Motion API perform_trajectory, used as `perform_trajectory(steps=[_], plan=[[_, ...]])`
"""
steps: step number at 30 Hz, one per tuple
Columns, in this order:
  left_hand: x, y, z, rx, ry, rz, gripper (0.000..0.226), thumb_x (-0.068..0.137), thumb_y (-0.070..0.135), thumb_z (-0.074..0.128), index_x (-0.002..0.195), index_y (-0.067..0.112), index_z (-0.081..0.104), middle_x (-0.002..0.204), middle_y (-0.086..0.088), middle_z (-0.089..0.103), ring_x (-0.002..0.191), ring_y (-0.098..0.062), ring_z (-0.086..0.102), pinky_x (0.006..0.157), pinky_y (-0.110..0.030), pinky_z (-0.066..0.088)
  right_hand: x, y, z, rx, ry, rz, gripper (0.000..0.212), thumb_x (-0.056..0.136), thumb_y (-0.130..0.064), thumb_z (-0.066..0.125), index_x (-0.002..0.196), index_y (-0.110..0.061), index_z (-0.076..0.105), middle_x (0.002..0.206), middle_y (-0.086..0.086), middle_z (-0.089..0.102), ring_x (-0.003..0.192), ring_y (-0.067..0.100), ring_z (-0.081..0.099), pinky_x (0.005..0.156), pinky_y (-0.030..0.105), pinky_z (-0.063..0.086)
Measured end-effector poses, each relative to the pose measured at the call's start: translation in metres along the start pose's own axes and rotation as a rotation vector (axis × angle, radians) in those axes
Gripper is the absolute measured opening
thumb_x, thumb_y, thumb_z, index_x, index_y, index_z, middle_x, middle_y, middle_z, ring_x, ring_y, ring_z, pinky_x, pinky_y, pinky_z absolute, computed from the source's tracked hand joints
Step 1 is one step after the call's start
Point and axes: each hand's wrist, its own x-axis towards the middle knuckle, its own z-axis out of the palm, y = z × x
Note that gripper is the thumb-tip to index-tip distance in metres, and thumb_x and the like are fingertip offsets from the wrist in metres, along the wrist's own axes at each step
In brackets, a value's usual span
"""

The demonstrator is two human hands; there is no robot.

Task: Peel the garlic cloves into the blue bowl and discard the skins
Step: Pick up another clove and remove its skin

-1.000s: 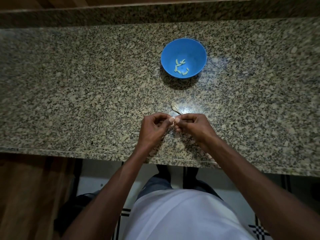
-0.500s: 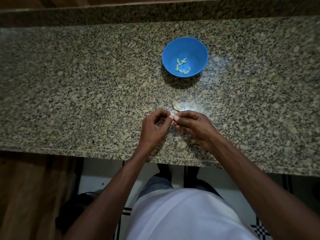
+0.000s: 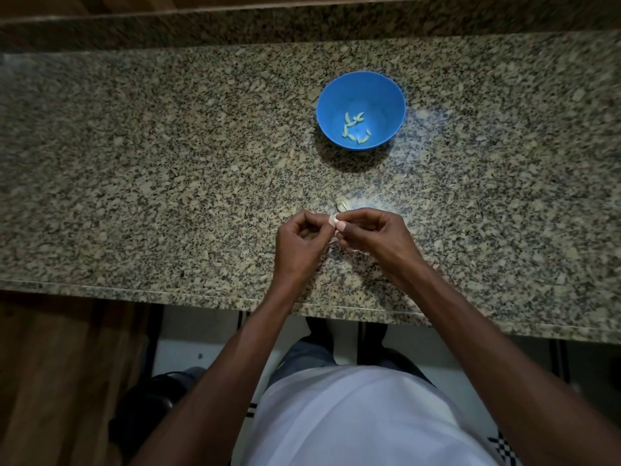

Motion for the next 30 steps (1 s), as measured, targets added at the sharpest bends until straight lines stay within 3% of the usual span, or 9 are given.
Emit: perform_trajectory(steps=[4,8,11,17,20,24,30], plan=[[-0.001,0.001,-0.002,-0.106,0.028,-0.040,0.014,0.088,0.004,0.079,0.090,0.004,0.066,0.106,-0.017,0.074,0.100,-0.024,0.074,0.088,-0.034,0.062,-0.001,0.001,0.001,-0.033,0.009,-0.033,0.022,0.089,-0.007,0.081,0.110,0.000,0.078,0.101,0.018,0.079,0.094,0.030,0.076,0.090,0.039,0.063],[-0.002,0.001,-0.004,-0.156,0.026,-0.081,0.021,0.086,0.005,0.081,0.095,-0.006,0.065,0.105,-0.016,0.075,0.101,-0.023,0.075,0.085,-0.030,0.060,-0.001,0.003,0.000,-0.069,0.013,-0.039,0.023,0.089,-0.011,0.082,0.110,-0.003,0.079,0.099,0.016,0.079,0.093,0.031,0.076,0.086,0.038,0.064],[-0.003,0.000,-0.004,-0.176,0.014,-0.115,0.023,0.087,0.008,0.081,0.098,-0.005,0.065,0.102,-0.012,0.075,0.100,-0.022,0.075,0.085,-0.030,0.060,-0.001,0.004,0.000,-0.086,0.014,-0.044,0.028,0.088,-0.014,0.083,0.113,-0.004,0.078,0.100,0.014,0.079,0.093,0.027,0.077,0.082,0.034,0.064],[-0.003,-0.003,0.001,-0.165,0.029,-0.140,0.017,0.089,0.006,0.078,0.096,0.000,0.064,0.109,-0.022,0.072,0.100,-0.022,0.073,0.089,-0.031,0.060,-0.002,0.008,0.003,-0.115,0.017,-0.044,0.029,0.088,-0.018,0.083,0.114,-0.007,0.079,0.104,0.006,0.080,0.091,0.018,0.076,0.078,0.029,0.061],[-0.004,-0.003,0.002,-0.149,0.034,-0.131,0.015,0.090,0.005,0.077,0.092,0.002,0.062,0.110,-0.023,0.071,0.096,-0.017,0.072,0.087,-0.029,0.059,-0.002,0.011,0.002,-0.006,0.030,0.004,0.025,0.088,-0.013,0.083,0.111,-0.005,0.079,0.111,0.009,0.078,0.097,0.023,0.075,0.082,0.032,0.063],[-0.006,-0.001,0.002,-0.147,0.022,-0.138,0.017,0.091,0.008,0.076,0.085,0.011,0.060,0.105,-0.010,0.072,0.092,-0.012,0.071,0.081,-0.027,0.059,-0.002,0.010,0.000,0.226,0.020,0.156,0.024,0.089,-0.002,0.078,0.112,-0.001,0.075,0.116,0.016,0.076,0.104,0.028,0.075,0.093,0.040,0.062],[-0.004,-0.006,-0.003,-0.124,0.023,-0.125,0.023,0.089,0.012,0.080,0.097,-0.001,0.064,0.103,-0.022,0.072,0.094,-0.021,0.072,0.086,-0.034,0.061,0.000,0.007,-0.003,0.179,0.024,0.127,0.033,0.087,0.001,0.079,0.120,-0.004,0.073,0.099,0.017,0.077,0.095,0.029,0.076,0.085,0.035,0.062]])
